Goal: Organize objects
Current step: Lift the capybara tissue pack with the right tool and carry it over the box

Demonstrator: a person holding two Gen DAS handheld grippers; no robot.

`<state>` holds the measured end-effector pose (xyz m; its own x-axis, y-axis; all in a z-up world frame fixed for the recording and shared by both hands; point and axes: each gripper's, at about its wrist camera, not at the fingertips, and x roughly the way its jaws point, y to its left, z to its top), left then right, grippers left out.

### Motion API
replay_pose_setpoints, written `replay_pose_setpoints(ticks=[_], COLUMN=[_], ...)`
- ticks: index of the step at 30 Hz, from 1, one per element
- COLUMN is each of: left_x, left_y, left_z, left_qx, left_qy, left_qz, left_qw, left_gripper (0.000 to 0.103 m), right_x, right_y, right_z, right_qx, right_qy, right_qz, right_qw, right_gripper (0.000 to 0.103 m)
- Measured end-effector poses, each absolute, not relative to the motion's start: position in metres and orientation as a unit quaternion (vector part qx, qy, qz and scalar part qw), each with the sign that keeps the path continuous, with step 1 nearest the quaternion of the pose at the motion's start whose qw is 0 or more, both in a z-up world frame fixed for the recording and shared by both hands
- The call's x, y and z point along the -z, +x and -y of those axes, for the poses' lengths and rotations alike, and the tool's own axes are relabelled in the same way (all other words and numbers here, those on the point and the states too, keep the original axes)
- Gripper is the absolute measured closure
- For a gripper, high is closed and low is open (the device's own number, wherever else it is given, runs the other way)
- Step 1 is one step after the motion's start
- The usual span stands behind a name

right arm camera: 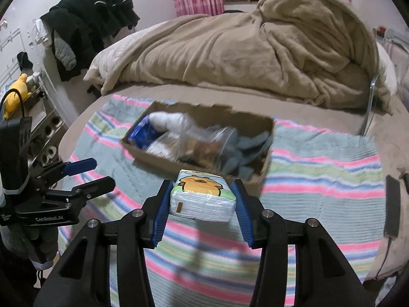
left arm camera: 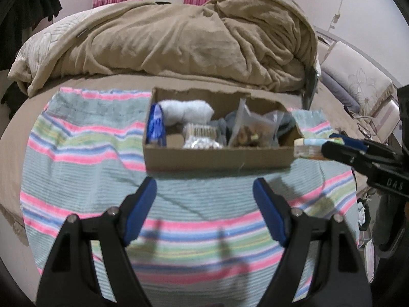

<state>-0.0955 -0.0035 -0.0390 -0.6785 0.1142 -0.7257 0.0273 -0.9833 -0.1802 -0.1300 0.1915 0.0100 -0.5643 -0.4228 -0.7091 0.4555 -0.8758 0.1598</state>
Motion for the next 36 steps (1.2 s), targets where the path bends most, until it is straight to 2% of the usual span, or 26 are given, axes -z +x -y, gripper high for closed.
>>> replay_pose_setpoints(ticks=[14,36], left_x=[0.034,0.059], left_y=[-0.138,-0.196], left_z=[0.005,0.011], left_qx=[-0.916,-0.908], left_qy=[-0.39,-0.407], left_qz=[0.088,0.094], left_qw=[0.029,0.025], left_gripper=[0.024,0.024], right_x=[-0.02,0.033], right_y=[-0.186,-0.254], right_z=[-0.206,-0.188], right_qx=[0.898,0.884], right_qy=[0.38,0.421], right_qz=[-0.014,-0.024], right_qw=[0.221,0.202], right_gripper=[0.053,0.053])
